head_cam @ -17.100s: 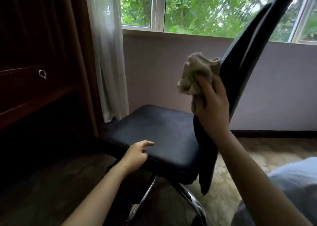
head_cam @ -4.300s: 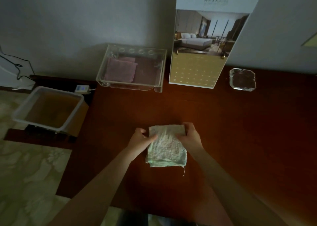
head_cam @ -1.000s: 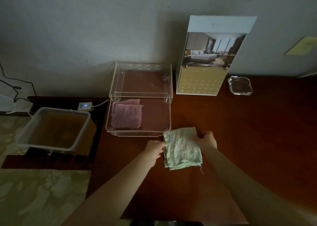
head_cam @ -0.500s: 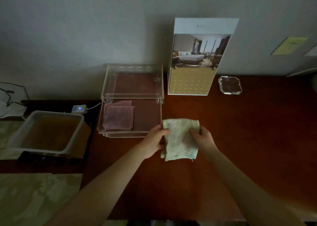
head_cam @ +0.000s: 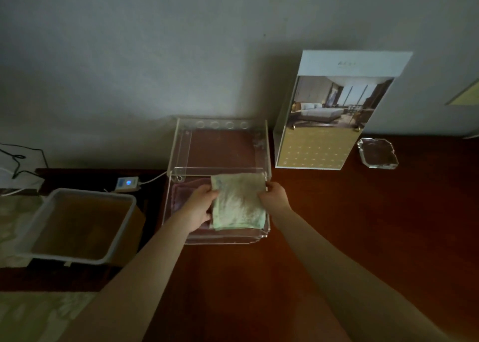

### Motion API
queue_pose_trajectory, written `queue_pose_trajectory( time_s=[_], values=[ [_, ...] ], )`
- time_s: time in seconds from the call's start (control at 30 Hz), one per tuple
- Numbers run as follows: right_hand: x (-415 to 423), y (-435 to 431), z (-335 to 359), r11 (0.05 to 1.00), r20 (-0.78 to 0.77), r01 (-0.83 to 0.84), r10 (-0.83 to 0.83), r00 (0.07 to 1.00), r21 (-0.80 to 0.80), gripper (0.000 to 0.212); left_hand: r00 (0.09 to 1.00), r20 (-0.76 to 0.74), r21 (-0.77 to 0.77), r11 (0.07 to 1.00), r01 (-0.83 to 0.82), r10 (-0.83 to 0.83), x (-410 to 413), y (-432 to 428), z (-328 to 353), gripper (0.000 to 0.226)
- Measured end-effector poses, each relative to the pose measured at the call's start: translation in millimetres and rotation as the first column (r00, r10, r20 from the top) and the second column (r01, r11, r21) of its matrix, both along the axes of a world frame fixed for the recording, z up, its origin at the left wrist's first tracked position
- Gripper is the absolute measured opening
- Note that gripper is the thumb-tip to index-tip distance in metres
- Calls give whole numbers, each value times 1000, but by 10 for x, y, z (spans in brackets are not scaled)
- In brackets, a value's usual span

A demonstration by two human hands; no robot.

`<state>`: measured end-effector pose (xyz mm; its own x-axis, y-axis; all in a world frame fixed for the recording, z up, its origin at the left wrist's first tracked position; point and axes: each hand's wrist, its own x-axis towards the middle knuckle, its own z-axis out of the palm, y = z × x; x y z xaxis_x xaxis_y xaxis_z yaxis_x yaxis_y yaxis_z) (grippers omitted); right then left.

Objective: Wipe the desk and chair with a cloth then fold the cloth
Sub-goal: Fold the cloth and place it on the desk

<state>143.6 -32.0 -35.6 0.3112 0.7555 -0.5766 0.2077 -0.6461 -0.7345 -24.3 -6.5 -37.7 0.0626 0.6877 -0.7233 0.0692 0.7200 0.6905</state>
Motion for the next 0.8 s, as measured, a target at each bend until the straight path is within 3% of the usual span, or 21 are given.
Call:
queue_pose_trajectory(
  time_s=[0.17,0.4,0.5,0.6,0.67,0.8],
  values=[
    [-135,-8,-48,990,269,-139,142,952,-30,44,984,-124,18,991,131,-128,-15,84,-152,13],
    [-195,14,15,949,495,-274,316,809,-158,44,924,-260,19,955,297,-282,89,18,-244,40],
    [-222,-28,63,918,633,-358,379,675,-169,55,756,-557,118,869,480,-342,90,-37,-283,45],
    [-220,-110,53,900,780,-433,310,544,-56,53,544,-819,231,761,607,-185,58,-120,-270,43],
    [-206,-149,16,842,836,-530,359,416,-98,50,414,-904,264,625,735,-105,39,-152,-252,52],
    [-160,-174,-146,639,715,-623,677,176,-452,67,81,-935,-46,343,938,-345,-12,-109,-269,85]
  ],
)
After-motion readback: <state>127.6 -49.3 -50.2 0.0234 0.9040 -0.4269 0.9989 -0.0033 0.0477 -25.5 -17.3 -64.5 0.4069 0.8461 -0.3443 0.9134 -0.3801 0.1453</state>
